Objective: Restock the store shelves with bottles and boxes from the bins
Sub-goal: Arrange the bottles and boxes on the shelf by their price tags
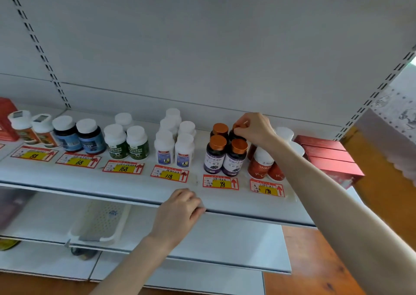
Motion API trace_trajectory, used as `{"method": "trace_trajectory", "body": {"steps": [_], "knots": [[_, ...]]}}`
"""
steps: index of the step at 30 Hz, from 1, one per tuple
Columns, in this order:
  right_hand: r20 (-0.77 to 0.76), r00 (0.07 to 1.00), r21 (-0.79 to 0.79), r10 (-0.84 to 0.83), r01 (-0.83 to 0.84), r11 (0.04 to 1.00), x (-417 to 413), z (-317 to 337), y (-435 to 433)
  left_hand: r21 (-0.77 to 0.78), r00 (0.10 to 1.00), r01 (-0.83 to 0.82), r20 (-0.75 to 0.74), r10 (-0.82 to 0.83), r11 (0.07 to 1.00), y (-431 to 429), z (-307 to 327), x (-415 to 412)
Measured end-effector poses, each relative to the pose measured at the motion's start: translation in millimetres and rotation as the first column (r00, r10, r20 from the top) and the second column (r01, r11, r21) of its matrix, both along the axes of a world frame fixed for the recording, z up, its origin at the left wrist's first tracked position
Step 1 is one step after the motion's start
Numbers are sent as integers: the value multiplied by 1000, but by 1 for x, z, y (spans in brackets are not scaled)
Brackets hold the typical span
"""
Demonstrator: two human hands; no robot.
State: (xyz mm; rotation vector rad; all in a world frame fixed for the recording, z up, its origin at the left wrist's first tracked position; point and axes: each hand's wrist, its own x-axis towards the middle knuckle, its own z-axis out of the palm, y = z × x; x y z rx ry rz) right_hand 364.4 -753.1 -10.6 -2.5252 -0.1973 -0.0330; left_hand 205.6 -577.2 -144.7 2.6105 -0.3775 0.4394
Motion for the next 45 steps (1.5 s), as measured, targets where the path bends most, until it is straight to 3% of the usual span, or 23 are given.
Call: {"method": "trace_trajectory", "body": {"steps": [5,9,13,19,24,31,35,39,45], "knots": [[-33,999,-28,-31,30,999,-1,-7,2,45,999,38,-10,-37,998,0,4,-4],[-65,998,-143,-21,12,990,-4,4,6,58,998,66,6,-67,996,4,11,-4],[34,999,-111,7,-3,994,-8,12,27,66,991,71,108,-78,995,17,28,-7],[131,970,0,203,-205,979,-37,19,127,86,984,-11,180,-5,996,77,49,-36],[162,921,-6,355,-359,933,-75,14,249,108,966,-178,207,153,978,177,47,-91],[226,766,-35,602,-611,791,-153,1,437,190,892,-449,150,426,873,332,28,-199],[221,647,18,730,-751,660,-200,-7,528,170,820,-573,106,563,802,392,17,-250],[144,542,14,828,-838,546,-231,-28,606,214,718,-684,32,695,697,444,2,-281],[-25,492,-24,870,-871,491,-237,-77,709,215,627,-757,-24,778,617,529,-23,-295]]}}
